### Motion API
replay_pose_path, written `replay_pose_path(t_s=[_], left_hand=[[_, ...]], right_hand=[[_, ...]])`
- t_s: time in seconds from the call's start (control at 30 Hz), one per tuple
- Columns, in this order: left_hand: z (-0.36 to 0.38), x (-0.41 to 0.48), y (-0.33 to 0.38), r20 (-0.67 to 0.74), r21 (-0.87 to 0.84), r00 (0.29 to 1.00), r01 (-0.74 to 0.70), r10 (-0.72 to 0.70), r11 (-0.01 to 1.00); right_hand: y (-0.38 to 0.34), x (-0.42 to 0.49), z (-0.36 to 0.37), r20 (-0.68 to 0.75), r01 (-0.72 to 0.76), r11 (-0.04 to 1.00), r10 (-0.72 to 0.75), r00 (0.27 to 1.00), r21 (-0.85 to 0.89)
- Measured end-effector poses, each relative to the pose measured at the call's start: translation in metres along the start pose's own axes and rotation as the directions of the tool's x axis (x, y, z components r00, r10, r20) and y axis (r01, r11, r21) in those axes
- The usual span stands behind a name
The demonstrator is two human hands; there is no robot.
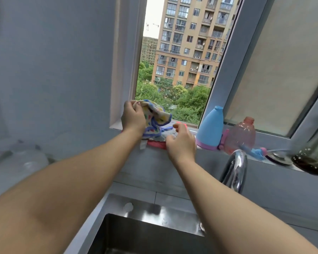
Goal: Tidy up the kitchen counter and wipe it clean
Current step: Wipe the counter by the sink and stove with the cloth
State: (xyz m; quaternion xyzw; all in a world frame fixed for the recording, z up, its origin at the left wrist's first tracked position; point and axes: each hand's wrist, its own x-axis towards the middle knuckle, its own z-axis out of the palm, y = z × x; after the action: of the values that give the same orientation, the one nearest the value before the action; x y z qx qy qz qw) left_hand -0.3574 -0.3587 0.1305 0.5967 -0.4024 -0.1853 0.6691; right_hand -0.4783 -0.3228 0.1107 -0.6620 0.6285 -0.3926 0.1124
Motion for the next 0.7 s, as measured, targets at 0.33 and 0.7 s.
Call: replay_pose_path(t_s=[0.33, 0.7], left_hand=[[-0.131, -0.059, -0.013, 0.406, 0.026, 0.906, 0.119, -0.119, 0.993], [-0.284, -0.086, -0.067, 0.489, 0.234, 0.8, 0.263, -0.348, 0.936]], right_hand=[[-0.056, -0.104, 0.028, 0.392, -0.301, 0.794, 0.087, 0.916, 0.528], [-0.099, -0.208, 0.11, 0.66, -0.519, 0.732, 0.127, 0.74, 0.442]])
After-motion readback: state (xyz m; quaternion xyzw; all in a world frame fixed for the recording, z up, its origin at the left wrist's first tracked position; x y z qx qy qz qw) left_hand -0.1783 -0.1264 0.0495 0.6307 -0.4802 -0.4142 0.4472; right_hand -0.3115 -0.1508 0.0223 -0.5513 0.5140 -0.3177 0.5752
